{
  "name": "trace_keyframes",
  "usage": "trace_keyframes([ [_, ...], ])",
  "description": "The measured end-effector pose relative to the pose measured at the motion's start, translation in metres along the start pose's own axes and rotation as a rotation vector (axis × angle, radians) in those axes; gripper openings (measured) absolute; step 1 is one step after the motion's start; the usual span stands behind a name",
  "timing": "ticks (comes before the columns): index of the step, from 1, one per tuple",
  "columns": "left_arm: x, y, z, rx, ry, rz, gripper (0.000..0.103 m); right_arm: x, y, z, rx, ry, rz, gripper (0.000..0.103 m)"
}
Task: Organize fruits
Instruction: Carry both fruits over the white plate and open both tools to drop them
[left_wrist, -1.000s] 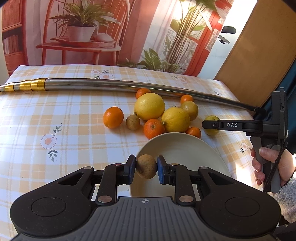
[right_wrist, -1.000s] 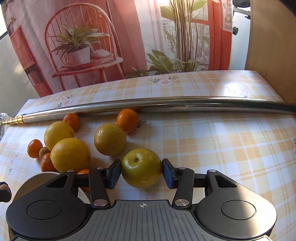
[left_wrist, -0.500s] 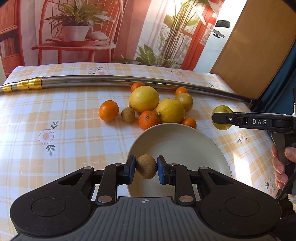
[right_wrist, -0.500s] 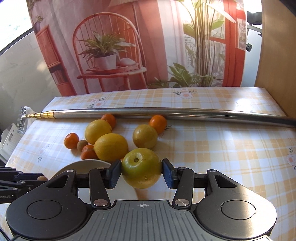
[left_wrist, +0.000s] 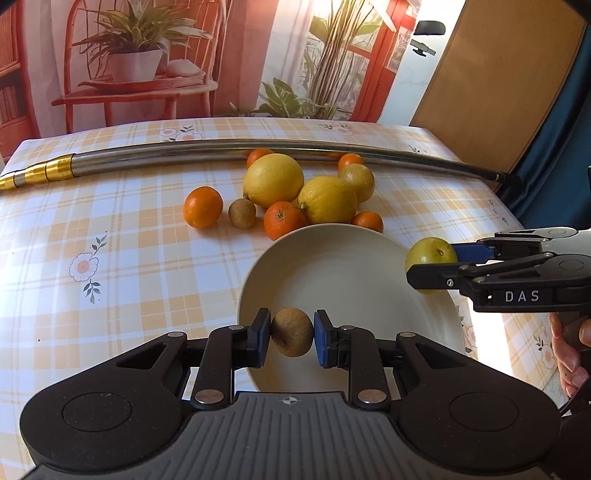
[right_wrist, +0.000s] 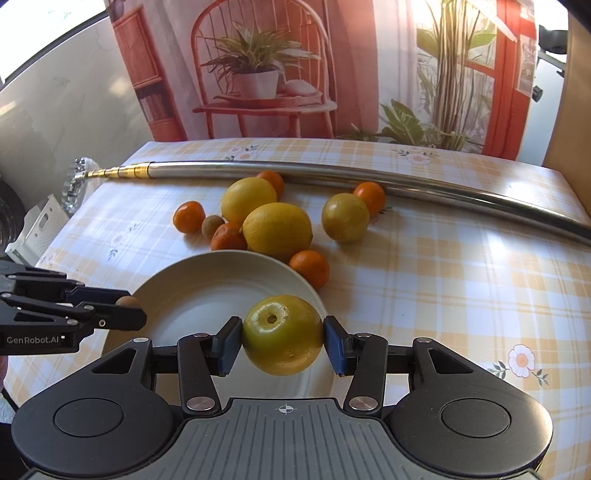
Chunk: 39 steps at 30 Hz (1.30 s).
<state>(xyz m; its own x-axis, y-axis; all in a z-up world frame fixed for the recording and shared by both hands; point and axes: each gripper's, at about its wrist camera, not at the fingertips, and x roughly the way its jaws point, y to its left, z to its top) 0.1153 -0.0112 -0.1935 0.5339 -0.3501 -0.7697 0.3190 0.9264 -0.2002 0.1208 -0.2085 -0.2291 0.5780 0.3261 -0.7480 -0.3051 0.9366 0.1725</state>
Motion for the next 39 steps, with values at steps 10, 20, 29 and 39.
trace_keyframes([
  [10,0.007,-0.005,-0.006,0.024,0.034,0.013,0.026,0.010,0.014,-0.012,-0.057,0.058,0.017,0.044],
  [20,0.011,-0.005,-0.009,0.036,0.054,0.035,0.026,0.014,0.011,-0.017,-0.053,0.083,0.009,0.044],
  [29,0.014,-0.005,-0.010,0.039,0.064,0.047,0.026,0.016,0.010,-0.017,-0.049,0.082,0.011,0.045],
  [39,0.015,-0.007,-0.010,0.047,0.063,0.053,0.027,0.017,0.007,-0.017,-0.043,0.078,-0.002,0.045],
])
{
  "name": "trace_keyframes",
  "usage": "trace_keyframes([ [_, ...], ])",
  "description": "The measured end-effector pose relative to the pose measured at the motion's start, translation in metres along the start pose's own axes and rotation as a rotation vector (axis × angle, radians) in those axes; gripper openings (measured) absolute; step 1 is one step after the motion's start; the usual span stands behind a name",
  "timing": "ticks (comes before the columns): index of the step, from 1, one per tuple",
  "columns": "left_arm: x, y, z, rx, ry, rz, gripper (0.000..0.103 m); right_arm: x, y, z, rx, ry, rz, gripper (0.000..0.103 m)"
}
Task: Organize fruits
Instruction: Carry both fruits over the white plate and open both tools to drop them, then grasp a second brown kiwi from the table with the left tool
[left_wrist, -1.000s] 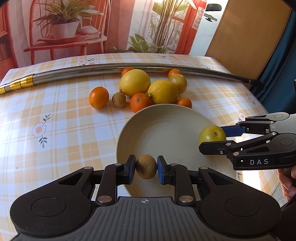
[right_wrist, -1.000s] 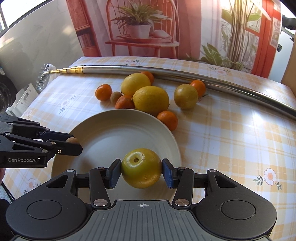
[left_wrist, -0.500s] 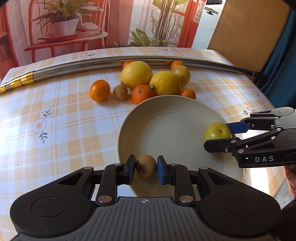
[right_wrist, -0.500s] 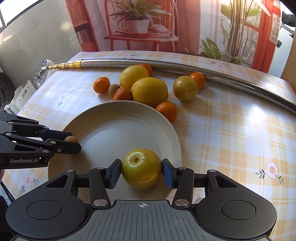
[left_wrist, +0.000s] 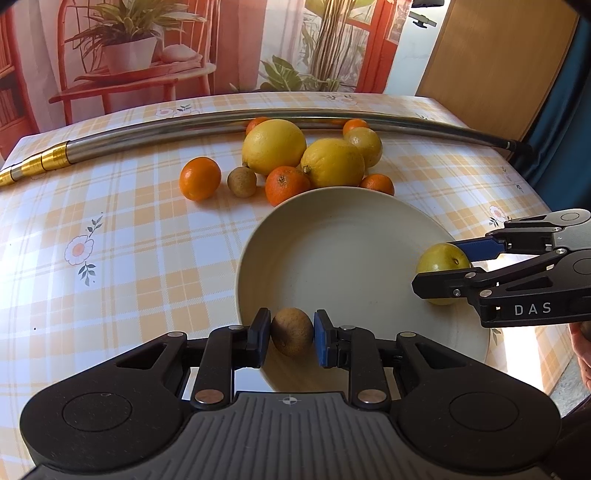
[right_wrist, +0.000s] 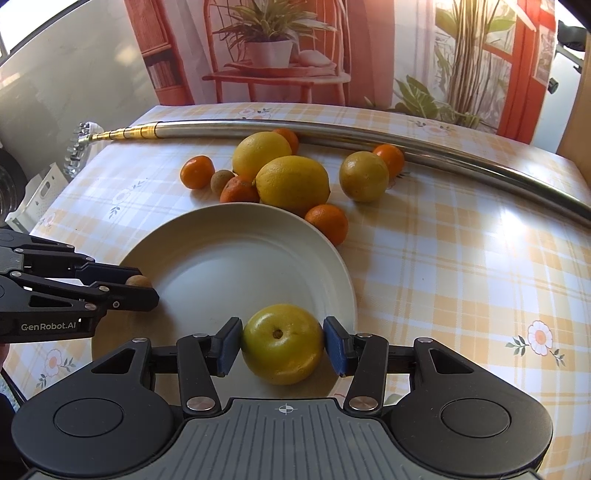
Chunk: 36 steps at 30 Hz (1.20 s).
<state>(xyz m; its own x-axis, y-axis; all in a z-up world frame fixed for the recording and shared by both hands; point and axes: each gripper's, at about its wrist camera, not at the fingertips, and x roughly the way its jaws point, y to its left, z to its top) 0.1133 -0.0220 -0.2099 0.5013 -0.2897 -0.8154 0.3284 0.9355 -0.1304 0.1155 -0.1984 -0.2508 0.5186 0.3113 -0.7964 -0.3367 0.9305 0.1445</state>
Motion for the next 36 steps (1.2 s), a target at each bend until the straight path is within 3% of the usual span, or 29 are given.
trace_keyframes([
  [19,-0.013,0.004,-0.001,-0.022,-0.069,0.006,0.027,-0.012,-0.005,0.005,0.014,-0.068,-0.022,0.046],
  [28,-0.028,0.025,0.009,-0.112,-0.124,0.019,0.027,-0.026,-0.021,0.020,0.055,-0.144,-0.059,0.046],
  [36,-0.047,0.051,0.027,-0.142,-0.184,0.097,0.027,-0.039,-0.039,0.037,0.078,-0.219,-0.105,0.046],
])
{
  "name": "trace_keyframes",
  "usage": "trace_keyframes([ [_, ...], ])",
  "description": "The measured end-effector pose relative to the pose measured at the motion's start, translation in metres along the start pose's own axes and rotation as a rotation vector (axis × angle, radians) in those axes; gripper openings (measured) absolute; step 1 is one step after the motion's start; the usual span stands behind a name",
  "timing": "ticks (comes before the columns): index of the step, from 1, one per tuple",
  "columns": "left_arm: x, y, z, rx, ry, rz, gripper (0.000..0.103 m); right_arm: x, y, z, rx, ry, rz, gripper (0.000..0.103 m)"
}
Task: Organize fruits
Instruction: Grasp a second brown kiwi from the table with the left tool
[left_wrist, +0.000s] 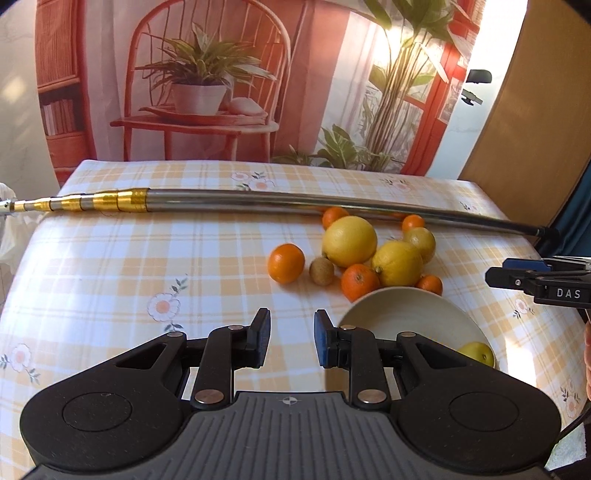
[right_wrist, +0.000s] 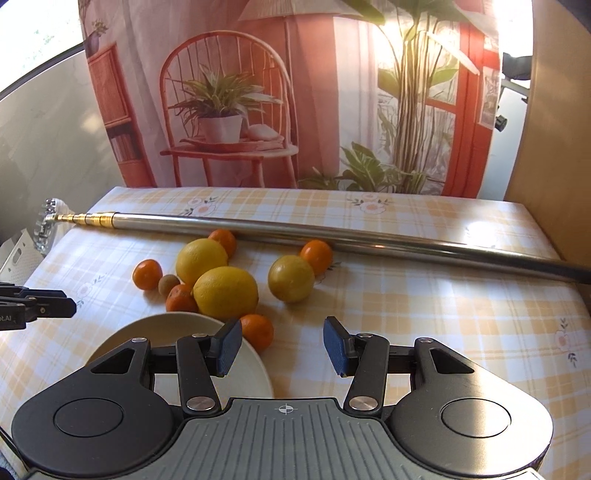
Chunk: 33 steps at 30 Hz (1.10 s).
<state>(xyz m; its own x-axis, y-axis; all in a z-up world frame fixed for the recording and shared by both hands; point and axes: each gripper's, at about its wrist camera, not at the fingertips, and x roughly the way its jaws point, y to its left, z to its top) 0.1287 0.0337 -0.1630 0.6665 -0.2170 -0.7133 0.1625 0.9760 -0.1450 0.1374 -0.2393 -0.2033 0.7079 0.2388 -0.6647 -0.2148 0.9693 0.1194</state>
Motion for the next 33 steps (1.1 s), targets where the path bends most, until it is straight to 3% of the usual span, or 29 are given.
trace_keyframes([
  [7,-0.010,0.024,0.017,-0.034,-0.037,0.073,0.027,-0.001,-0.013,0.008,0.033,-0.030,-0.022,0.046],
  [13,-0.010,0.034,0.018,-0.055,-0.027,0.078,0.027,0.003,-0.013,0.005,0.036,-0.017,-0.028,0.046],
  [18,0.002,0.028,0.016,-0.042,0.004,0.032,0.027,0.006,-0.012,0.006,0.029,-0.014,-0.027,0.046],
  [29,0.051,-0.012,0.026,0.091,0.023,-0.115,0.027,0.013,-0.020,0.007,0.051,-0.017,-0.035,0.046],
  [33,0.073,-0.018,0.030,0.117,0.038,-0.124,0.027,0.015,-0.024,0.006,0.060,-0.013,-0.033,0.046],
])
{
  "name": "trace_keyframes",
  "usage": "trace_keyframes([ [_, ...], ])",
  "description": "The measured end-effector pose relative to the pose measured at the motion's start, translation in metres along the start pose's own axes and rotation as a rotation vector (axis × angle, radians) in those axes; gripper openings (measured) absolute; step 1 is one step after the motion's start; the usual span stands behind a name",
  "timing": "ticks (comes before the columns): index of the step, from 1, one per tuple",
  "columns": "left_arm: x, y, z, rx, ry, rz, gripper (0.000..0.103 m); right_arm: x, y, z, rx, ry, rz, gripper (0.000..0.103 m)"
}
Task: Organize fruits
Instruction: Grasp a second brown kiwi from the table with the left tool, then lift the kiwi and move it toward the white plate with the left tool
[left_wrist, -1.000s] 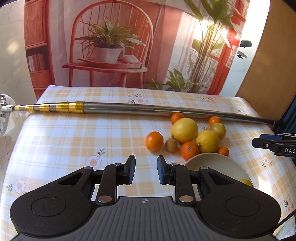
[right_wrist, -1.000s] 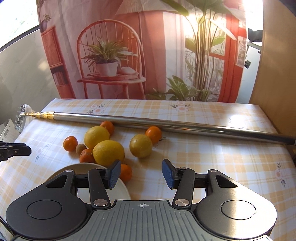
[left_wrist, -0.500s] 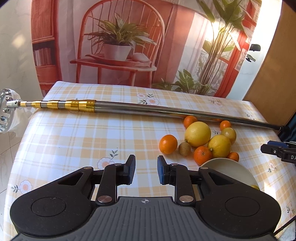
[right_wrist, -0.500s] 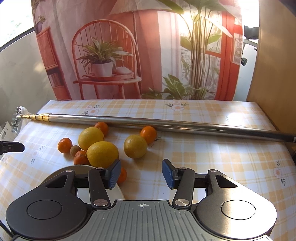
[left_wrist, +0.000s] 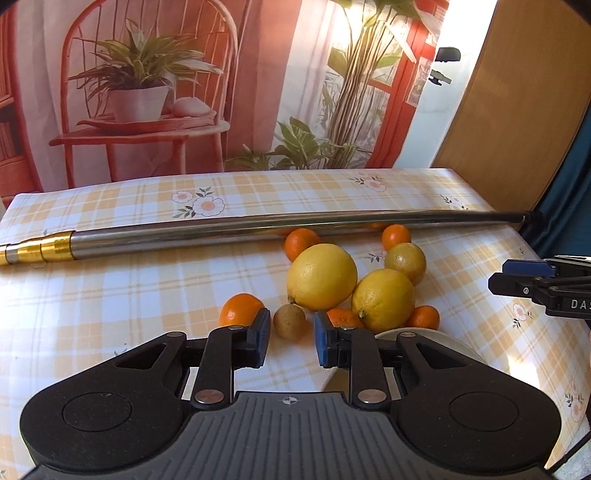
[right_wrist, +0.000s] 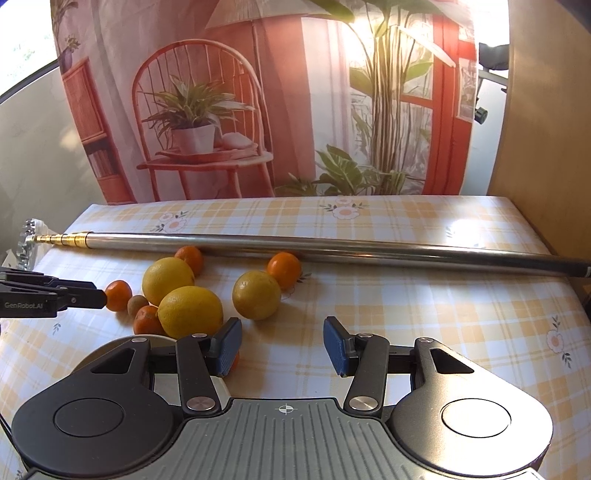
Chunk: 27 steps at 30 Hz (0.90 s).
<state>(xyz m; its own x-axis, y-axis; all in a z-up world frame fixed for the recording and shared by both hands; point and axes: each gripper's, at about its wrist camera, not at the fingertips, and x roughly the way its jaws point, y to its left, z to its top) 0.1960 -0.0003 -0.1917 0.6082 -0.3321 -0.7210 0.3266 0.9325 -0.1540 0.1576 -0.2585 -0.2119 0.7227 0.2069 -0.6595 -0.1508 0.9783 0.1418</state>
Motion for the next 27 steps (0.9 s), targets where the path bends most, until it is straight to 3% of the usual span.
trace_keyframes([
  [10,0.028,-0.006,0.005,0.101,0.044,-0.020,0.027,0.008,-0.006,-0.001,0.019,0.015,0.002,0.046],
  [27,0.047,-0.001,0.007,0.125,0.080,-0.016,0.025,0.017,-0.008,-0.003,0.036,0.034,0.007,0.046],
])
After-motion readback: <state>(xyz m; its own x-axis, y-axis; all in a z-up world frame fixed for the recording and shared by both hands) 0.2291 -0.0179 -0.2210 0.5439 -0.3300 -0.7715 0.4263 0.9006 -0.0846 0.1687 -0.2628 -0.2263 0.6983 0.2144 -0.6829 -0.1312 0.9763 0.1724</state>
